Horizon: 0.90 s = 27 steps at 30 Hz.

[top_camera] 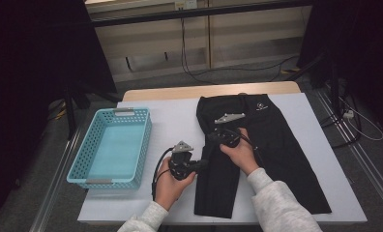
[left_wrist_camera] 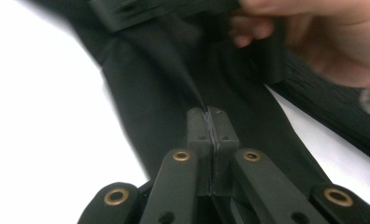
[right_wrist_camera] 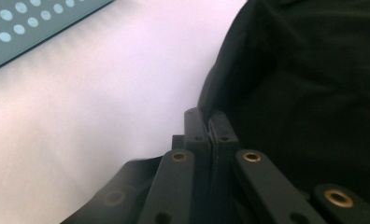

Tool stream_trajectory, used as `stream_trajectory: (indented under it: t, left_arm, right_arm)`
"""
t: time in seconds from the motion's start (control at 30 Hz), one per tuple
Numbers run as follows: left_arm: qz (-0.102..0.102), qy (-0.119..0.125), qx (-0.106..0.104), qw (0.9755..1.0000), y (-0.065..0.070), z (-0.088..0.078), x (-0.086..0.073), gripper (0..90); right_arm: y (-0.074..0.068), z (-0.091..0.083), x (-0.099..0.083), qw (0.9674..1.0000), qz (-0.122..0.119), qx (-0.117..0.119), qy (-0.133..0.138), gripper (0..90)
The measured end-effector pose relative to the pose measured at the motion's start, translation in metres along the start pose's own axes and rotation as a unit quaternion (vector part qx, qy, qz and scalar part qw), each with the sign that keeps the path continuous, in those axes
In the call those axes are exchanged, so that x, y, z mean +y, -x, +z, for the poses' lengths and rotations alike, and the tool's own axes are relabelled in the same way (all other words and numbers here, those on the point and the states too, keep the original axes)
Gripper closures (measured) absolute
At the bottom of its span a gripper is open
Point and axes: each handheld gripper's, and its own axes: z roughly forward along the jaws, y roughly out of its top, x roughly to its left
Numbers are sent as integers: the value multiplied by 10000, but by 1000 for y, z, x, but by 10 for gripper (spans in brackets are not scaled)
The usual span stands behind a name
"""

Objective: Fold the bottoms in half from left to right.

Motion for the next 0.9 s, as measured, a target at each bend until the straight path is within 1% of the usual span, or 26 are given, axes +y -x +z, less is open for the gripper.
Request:
stream_trajectory:
  t: [0.03, 0.07, 0.13, 0.2, 0.23, 0.33, 0.37, 0.4, 0.43, 0.47, 0.5, 0.53, 0.57, 0.6, 0.63, 0.67, 0.7, 0.73, 0.77, 0.8, 0.83, 0.9]
  left_arm:
    - [9, 34, 19, 10000, 0, 0, 1, 895]
    - [8, 52, 6, 10000, 0, 0, 3, 895]
    - [35, 72, -23, 10000, 1, 1, 7, 895]
    - [85, 107, -75, 9999, 3, 4, 10, 895]
    - [99, 101, -116, 9998, 5, 6, 11, 895]
    - [184, -8, -203, 9996, 10, 15, 11, 895]
    - [211, -37, -215, 9995, 12, 19, 11, 895]
    - [239, -79, -216, 9994, 13, 21, 10, 895]
    - [254, -113, -241, 9993, 14, 23, 9, 895]
    - [270, -116, -241, 9993, 14, 24, 8, 895]
    - [304, -169, -244, 9991, 15, 24, 7, 894]
    - [304, -169, -244, 9991, 15, 24, 7, 894]
    - [304, -187, -220, 9991, 14, 24, 6, 894]
    - [304, -187, -220, 9991, 14, 24, 6, 893]
    - [289, -187, -198, 9992, 13, 23, 5, 893]
    - [253, -179, -188, 9993, 12, 22, 4, 893]
    - [225, -165, -144, 9995, 10, 20, 3, 892]
    - [225, -165, -144, 9995, 10, 20, 3, 891]
    - [222, -155, -152, 9995, 8, 19, 2, 890]
    - [222, -155, -152, 9995, 8, 19, 2, 890]
    - [210, -164, -142, 9995, 8, 18, 2, 890]
    - [203, -162, -142, 9996, 8, 18, 1, 889]
  right_arm:
    - [3, -13, -3, 9999, -42, -116, 45, 894]
    - [3, -13, -3, 9999, -42, -116, 45, 894]
    - [9, -27, -8, 9996, -57, -269, 51, 894]
    - [15, -43, -16, 9994, 2, -343, 32, 894]
    - [18, -50, -20, 9992, 16, -394, 11, 893]
    - [23, -66, -32, 9984, -75, -545, -94, 893]
    - [24, -71, -39, 9981, -147, -559, -230, 893]
    - [24, -71, -39, 9981, -147, -559, -230, 893]
    - [24, -71, -42, 9973, -202, -591, -381, 893]
    - [25, -70, -45, 9968, -240, -621, -440, 891]
    - [25, -66, -50, 9963, -288, -593, -557, 872]
    - [25, -66, -50, 9963, -288, -593, -557, 872]
    - [23, -64, -49, 9961, -342, -642, -491, 791]
    - [23, -64, -49, 9961, -342, -642, -491, 791]
    - [21, -62, -44, 9953, -461, -752, -392, 691]
    - [21, -62, -44, 9953, -461, -752, -392, 691]
    - [19, -58, -39, 9949, -613, -764, -242, 654]
    - [19, -58, -39, 9949, -613, -764, -242, 654]
    - [18, -55, -32, 9945, -699, -780, -51, 574]
    - [18, -55, -32, 9945, -699, -780, -51, 574]
    - [17, -54, -28, 9945, -701, -771, 80, 557]
    - [18, -49, -20, 9940, -695, -818, 212, 506]
